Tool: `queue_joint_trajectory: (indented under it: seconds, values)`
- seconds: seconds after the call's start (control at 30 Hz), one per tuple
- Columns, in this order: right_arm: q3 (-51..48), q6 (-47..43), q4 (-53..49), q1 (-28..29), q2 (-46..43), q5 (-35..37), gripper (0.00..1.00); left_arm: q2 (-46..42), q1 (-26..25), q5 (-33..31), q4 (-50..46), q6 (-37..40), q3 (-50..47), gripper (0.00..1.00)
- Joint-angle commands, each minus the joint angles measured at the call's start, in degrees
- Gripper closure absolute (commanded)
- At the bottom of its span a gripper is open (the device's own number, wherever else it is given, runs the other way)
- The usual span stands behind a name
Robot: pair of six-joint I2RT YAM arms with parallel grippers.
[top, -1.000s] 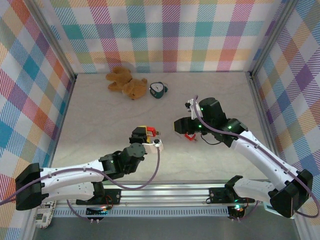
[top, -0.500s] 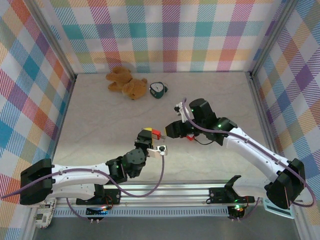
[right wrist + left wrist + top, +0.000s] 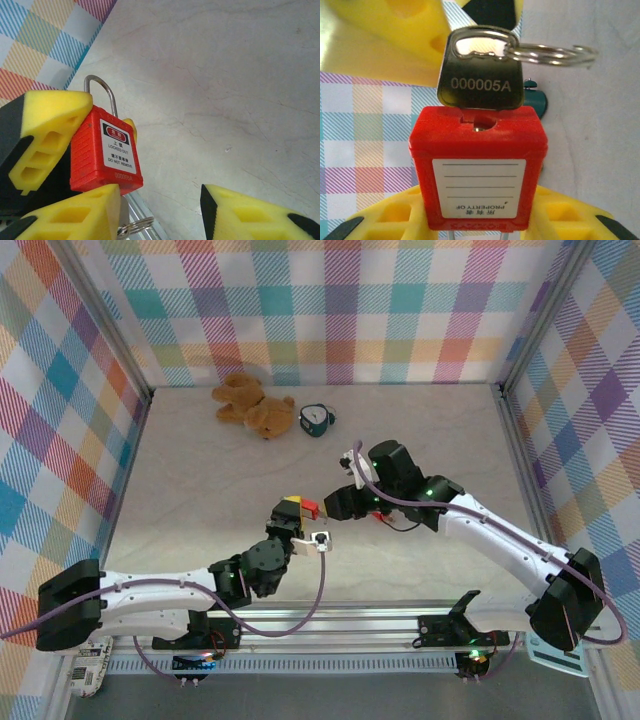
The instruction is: Unlock with the key
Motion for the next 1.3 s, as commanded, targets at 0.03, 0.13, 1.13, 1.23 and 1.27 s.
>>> queue_joint_trajectory:
  seconds: [0.03, 0.13, 1.13, 1.23, 1.27]
  values:
    - [1.87, -0.86, 0.77, 1.55, -0.02, 1.76, 0.53, -3.43, -0.59, -0.4, 3.38, -0.95, -0.94, 1.0]
    - [1.26, -0.99, 1.22, 1.74, -0.18, 2.23, 0.53, -4.04, -0.62, -0.48, 2.17, -1.19, -0.96, 1.0]
    - [3.36, -6.55, -4.96, 0.81, -1.66, 0.1, 0.48, 6.25, -0.99, -2.49, 15.35, 9.59, -1.71, 1.0]
    - [3.14, -6.67, -6.6, 0.86, -1.06, 1.06, 0.49, 3.63, -1.01, -2.1, 12.0, 8.11, -2.02, 1.0]
    - [3.1, -6.65, -6.87, 0.89, -0.88, 1.16, 0.49, 2.64, -1.03, -2.01, 10.86, 7.62, -2.08, 1.0]
